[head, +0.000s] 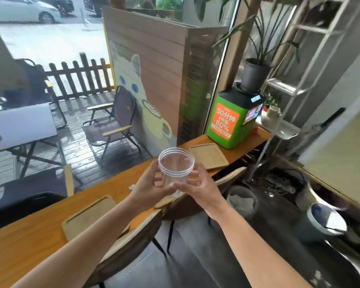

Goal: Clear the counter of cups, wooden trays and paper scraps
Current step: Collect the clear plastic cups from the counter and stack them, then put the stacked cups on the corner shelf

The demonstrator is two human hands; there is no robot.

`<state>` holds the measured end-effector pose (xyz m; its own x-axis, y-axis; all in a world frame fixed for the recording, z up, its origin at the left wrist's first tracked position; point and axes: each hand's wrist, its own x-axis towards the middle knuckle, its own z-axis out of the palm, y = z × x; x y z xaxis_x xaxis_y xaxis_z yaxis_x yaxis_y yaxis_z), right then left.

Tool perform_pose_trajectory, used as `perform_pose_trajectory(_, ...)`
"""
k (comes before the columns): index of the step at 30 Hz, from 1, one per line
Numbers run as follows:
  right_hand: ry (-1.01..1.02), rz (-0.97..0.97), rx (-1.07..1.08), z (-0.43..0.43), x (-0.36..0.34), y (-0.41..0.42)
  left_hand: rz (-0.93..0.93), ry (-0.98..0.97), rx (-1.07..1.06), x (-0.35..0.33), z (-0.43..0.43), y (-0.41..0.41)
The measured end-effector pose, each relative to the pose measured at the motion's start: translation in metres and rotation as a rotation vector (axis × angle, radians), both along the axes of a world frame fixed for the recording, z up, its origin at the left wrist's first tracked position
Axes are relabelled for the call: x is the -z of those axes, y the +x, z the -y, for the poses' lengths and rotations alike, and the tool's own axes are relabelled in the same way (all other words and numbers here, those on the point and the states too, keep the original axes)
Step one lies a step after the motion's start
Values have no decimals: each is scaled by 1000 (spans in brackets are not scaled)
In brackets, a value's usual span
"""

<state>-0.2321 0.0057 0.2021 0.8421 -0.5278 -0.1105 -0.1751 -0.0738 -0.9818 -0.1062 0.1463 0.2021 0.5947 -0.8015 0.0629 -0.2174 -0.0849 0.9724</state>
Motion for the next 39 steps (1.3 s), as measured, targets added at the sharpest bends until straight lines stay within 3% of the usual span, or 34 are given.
perform_pose_trajectory(10,23,44,239,122,-5,-162,36,-11,305,-13,157,-131)
perform_pose_trajectory(22,-57,-9,481,251,-5,-335,9,1,467,-1,326,-288)
perform_pose_trajectory(30,10,-60,556,310,13,-352,52,119,532,7,393,-300)
perform_pose_trajectory(39,-7,-104,623,427,18,-309,50,138,602,14,522,-255)
